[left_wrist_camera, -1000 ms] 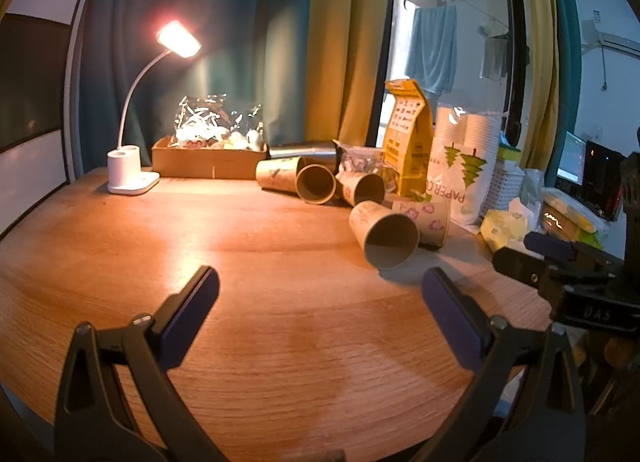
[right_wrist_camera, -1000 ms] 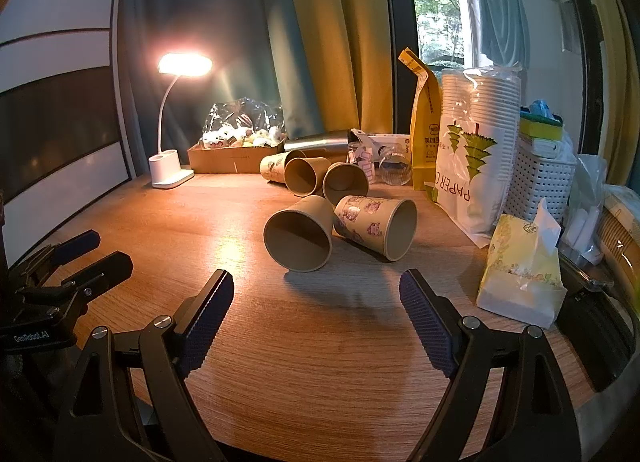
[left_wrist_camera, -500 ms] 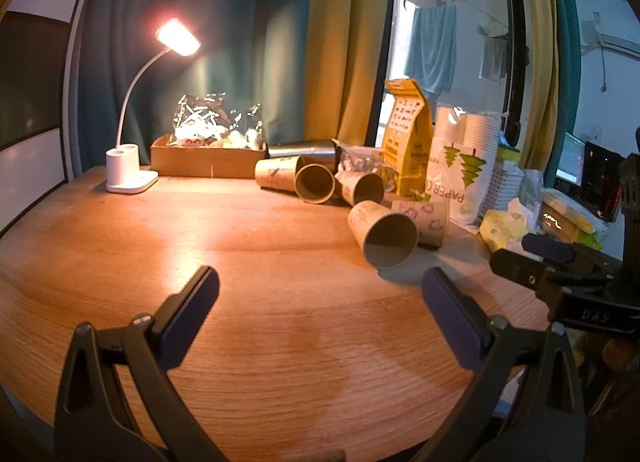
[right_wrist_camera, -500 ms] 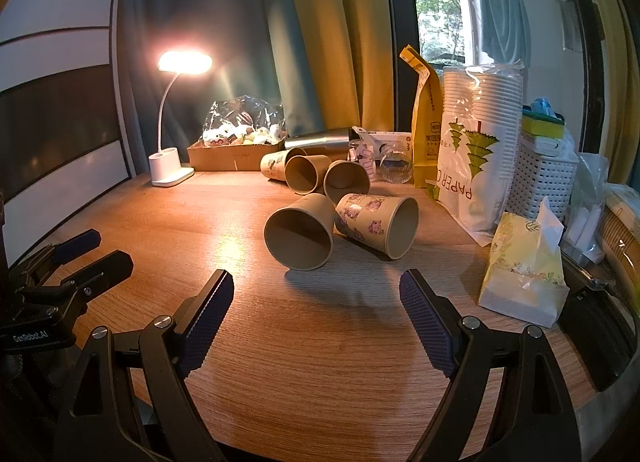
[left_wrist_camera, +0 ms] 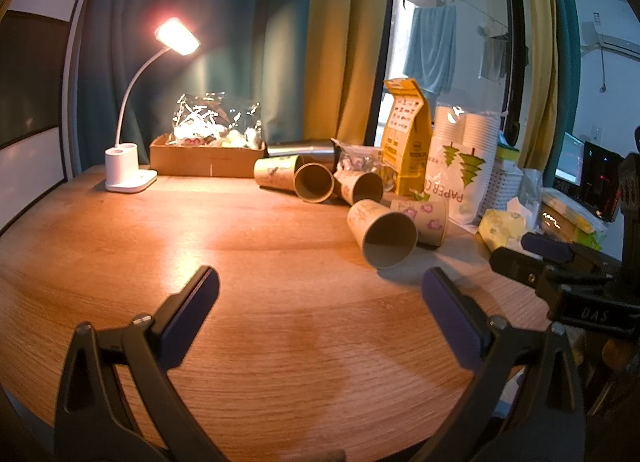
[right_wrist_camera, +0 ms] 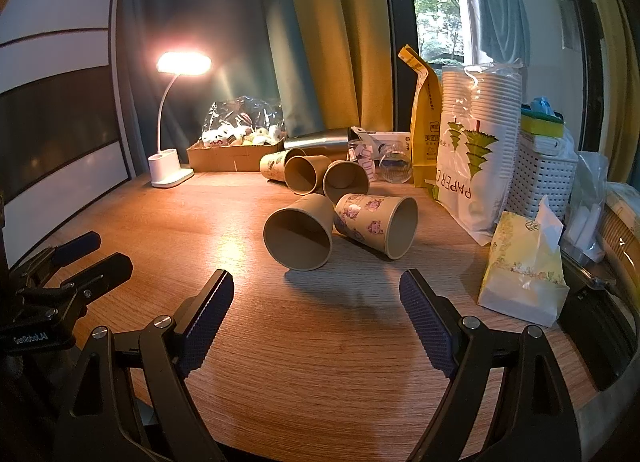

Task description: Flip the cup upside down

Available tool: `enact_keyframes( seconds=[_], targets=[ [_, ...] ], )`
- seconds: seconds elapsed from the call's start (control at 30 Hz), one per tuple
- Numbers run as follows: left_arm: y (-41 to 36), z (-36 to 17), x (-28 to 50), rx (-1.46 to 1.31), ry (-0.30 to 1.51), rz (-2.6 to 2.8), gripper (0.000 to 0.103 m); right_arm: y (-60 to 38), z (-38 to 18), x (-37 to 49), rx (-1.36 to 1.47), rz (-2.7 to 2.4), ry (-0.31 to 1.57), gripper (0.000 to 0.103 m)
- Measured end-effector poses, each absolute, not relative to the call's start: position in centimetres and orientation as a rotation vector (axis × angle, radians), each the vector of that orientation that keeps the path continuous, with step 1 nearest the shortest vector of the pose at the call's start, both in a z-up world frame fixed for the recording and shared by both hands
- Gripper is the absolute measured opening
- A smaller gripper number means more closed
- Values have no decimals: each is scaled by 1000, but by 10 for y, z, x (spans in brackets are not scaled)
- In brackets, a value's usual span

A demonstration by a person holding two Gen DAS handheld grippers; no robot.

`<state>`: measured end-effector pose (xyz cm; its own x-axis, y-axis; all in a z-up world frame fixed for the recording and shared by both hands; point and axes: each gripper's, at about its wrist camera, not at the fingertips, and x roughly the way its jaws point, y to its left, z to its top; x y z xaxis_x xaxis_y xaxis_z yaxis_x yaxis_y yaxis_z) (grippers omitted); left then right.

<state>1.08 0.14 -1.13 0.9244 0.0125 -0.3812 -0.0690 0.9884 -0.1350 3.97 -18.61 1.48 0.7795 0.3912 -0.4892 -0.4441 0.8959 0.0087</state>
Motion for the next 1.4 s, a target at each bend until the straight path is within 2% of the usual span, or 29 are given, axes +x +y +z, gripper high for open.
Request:
enact_keyframes(
  seconds=[1.1,1.4],
  targets=[
    [-1,-10,13,-115,392,26,102,-187,15,43,-111,459,508,87],
    [23,23,69,-171,512,-76,102,-184,43,93,-71,518,568,87]
  ],
)
